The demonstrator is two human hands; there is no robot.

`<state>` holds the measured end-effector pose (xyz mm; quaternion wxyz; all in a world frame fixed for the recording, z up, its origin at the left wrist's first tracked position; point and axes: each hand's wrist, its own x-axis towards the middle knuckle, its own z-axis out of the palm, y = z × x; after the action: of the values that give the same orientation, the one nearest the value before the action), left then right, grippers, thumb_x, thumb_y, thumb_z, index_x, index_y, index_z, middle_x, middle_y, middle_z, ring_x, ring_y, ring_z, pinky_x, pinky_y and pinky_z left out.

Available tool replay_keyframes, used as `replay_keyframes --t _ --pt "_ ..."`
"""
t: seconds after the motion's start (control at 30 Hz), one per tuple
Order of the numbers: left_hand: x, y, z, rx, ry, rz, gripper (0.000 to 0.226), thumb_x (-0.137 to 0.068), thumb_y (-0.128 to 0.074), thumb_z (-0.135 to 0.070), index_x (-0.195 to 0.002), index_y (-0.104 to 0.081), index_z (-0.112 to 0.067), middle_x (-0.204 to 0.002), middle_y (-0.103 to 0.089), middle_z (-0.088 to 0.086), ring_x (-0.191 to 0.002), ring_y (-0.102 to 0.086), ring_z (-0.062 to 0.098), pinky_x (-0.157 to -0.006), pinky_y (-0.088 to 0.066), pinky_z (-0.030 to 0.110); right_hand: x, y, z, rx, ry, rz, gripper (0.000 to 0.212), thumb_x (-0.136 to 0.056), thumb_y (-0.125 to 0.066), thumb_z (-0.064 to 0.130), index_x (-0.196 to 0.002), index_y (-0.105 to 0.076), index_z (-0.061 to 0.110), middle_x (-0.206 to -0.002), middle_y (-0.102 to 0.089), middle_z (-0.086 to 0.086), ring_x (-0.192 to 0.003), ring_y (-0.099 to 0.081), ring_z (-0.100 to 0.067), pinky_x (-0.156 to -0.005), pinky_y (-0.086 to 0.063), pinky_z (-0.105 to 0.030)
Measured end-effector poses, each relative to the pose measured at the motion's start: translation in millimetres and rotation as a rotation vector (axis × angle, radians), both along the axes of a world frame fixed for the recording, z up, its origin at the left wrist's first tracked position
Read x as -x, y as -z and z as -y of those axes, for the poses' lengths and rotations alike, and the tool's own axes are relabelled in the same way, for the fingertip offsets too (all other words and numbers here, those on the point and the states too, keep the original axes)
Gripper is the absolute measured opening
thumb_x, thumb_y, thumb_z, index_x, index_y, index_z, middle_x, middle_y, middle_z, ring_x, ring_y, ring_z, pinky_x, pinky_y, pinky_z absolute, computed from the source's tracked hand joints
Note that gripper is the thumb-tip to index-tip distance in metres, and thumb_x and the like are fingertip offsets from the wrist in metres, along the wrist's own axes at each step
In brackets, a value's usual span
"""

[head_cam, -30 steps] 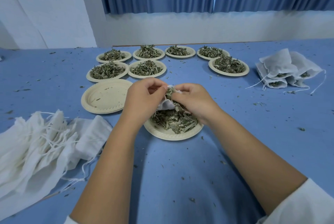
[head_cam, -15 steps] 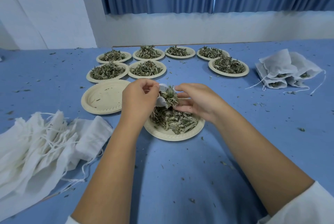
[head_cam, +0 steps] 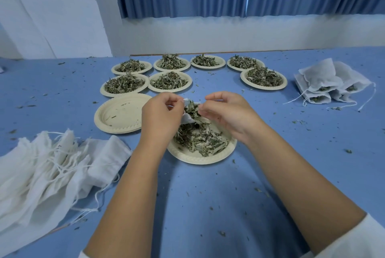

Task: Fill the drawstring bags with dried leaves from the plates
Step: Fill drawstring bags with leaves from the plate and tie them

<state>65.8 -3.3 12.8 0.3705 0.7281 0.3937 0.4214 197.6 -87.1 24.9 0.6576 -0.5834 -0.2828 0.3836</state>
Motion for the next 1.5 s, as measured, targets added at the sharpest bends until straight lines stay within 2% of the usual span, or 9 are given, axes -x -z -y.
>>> replay_keyframes --t 0.3,0.47,0.67,0.83,0.93,1.07,1.17,1.4,1.5 --pt "-2 -2 6 0.012 0.107 -0.02 0.011 -0.091 -0.065 -0.019 -0.083 -0.07 -0.025 -0.075 -0.07 -0.008 -0.072 -0.069 0.009 -0.077 -0.059 0.035 11 19 -7 0.016 0.173 0.847 0.007 -0.082 -0.075 0.016 -0.084 -0.076 0.023 -0.056 -0.059 0.027 -0.056 -0.054 0.008 -0.056 -0.037 -0.005" --pt "-2 -4 8 0.043 0.183 -0.005 0.011 -0.091 -0.065 -0.015 -0.085 -0.071 -0.022 -0.073 -0.071 -0.006 -0.073 -0.07 0.013 -0.079 -0.059 0.042 10 23 -10 0.052 0.178 1.105 0.01 -0.085 -0.068 0.016 -0.085 -0.077 0.02 -0.085 -0.055 0.003 -0.071 -0.052 -0.006 -0.065 -0.043 -0.03" --pt "-1 -4 8 0.004 0.194 -0.025 0.013 -0.092 -0.065 -0.016 -0.084 -0.07 -0.025 -0.07 -0.067 -0.012 -0.074 -0.067 0.014 -0.078 -0.058 0.038 4 22 -11 0.148 -0.097 1.101 0.02 -0.091 -0.053 0.014 -0.086 -0.072 0.01 -0.083 -0.044 -0.002 -0.085 -0.045 -0.01 -0.073 -0.034 -0.028" --pt "1 -3 4 0.029 0.1 0.027 0.014 -0.093 -0.064 -0.017 -0.084 -0.07 -0.026 -0.07 -0.068 -0.008 -0.066 -0.066 0.01 -0.073 -0.059 0.038 3 15 -7 0.012 0.065 0.893 0.021 -0.087 -0.056 0.018 -0.087 -0.071 0.033 -0.08 -0.053 0.011 -0.071 -0.049 0.007 -0.066 -0.035 -0.011" --pt "2 -3 1 0.043 0.045 0.068 0.012 -0.093 -0.063 -0.017 -0.086 -0.07 -0.024 -0.076 -0.069 -0.005 -0.072 -0.068 0.016 -0.074 -0.059 0.044 -1 13 -6 0.05 0.088 0.868 0.006 -0.083 -0.062 0.027 -0.081 -0.061 0.032 -0.075 -0.056 0.013 -0.061 -0.05 0.007 -0.062 -0.037 -0.019" --pt "2 -4 0 0.058 0.021 0.092 0.017 -0.091 -0.063 -0.016 -0.081 -0.068 -0.028 -0.077 -0.069 -0.005 -0.076 -0.068 0.016 -0.079 -0.058 0.044 -3 14 -5 0.226 -0.051 0.831 0.031 -0.072 -0.074 0.049 -0.086 -0.055 0.029 -0.075 -0.067 0.01 -0.054 -0.058 0.007 -0.054 -0.043 -0.018" --pt "2 -4 -1 0.058 0.015 0.092 0.017 -0.089 -0.063 -0.015 -0.079 -0.069 -0.028 -0.074 -0.069 -0.005 -0.072 -0.067 0.015 -0.078 -0.058 0.042 1 18 -6 0.154 -0.059 0.765 0.022 -0.076 -0.079 0.034 -0.082 -0.06 0.025 -0.068 -0.07 0.006 -0.047 -0.061 -0.003 -0.054 -0.048 -0.021" --pt "2 -4 0 0.049 0.029 0.089 0.016 -0.09 -0.063 -0.015 -0.08 -0.068 -0.027 -0.075 -0.069 -0.005 -0.069 -0.066 0.01 -0.073 -0.057 0.035 4 20 -2 0.091 -0.058 1.122 0.021 -0.086 -0.067 0.031 -0.107 -0.068 0.036 -0.064 -0.061 0.007 -0.063 -0.056 -0.005 -0.068 -0.05 -0.03" --pt "3 -4 0 0.036 0.065 0.079 0.018 -0.09 -0.064 -0.014 -0.078 -0.067 -0.028 -0.075 -0.069 -0.004 -0.075 -0.068 0.014 -0.072 -0.055 0.029 9 23 -2 0.157 -0.094 1.269 0.02 -0.091 -0.056 0.035 -0.107 -0.066 0.039 -0.057 -0.054 0.009 -0.061 -0.051 -0.007 -0.06 -0.046 -0.029"
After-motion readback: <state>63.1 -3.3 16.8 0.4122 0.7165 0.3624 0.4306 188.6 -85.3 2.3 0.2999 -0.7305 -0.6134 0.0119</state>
